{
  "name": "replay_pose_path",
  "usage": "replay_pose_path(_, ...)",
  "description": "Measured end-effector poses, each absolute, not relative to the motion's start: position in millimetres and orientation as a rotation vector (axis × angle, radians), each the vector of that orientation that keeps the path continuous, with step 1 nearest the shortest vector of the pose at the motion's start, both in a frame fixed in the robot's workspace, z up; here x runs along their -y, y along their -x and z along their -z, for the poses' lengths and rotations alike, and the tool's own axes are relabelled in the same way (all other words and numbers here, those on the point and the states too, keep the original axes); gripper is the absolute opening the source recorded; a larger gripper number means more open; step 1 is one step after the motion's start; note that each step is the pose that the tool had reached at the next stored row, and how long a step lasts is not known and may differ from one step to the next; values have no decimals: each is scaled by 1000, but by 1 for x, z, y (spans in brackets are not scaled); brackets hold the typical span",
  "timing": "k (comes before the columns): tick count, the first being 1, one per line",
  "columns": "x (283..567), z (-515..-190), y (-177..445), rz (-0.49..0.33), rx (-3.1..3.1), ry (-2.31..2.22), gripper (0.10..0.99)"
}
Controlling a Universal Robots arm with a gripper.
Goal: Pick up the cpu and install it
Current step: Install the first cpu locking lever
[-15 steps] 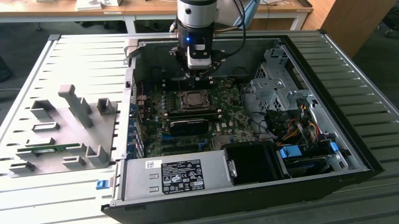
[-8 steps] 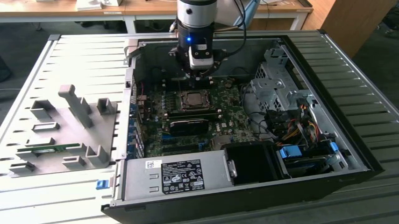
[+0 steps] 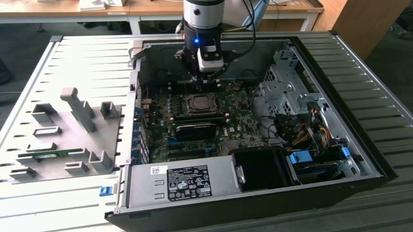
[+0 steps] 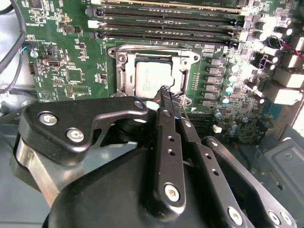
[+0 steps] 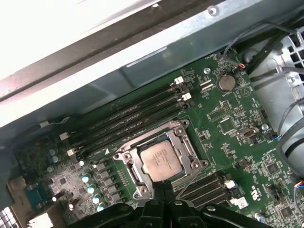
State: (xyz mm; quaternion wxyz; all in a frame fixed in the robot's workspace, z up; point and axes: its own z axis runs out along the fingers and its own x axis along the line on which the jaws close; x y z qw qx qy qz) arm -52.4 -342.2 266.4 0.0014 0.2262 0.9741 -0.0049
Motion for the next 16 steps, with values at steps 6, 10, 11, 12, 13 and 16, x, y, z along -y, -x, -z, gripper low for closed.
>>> replay_pose_path(6, 342, -266, 52, 17, -3078, -614, 122)
replay_pose_path(10, 342, -266, 52, 17, -3095, -520, 122)
replay_pose_path(11, 342, -266, 52, 17, -3098, -497, 122)
replay_pose_path(12, 342, -266, 52, 16, -3102, -474, 122)
replay_pose_path(13, 342, -266, 52, 16, -3105, -451, 122)
replay_pose_path(16, 342, -266, 52, 16, -3114, -381, 122)
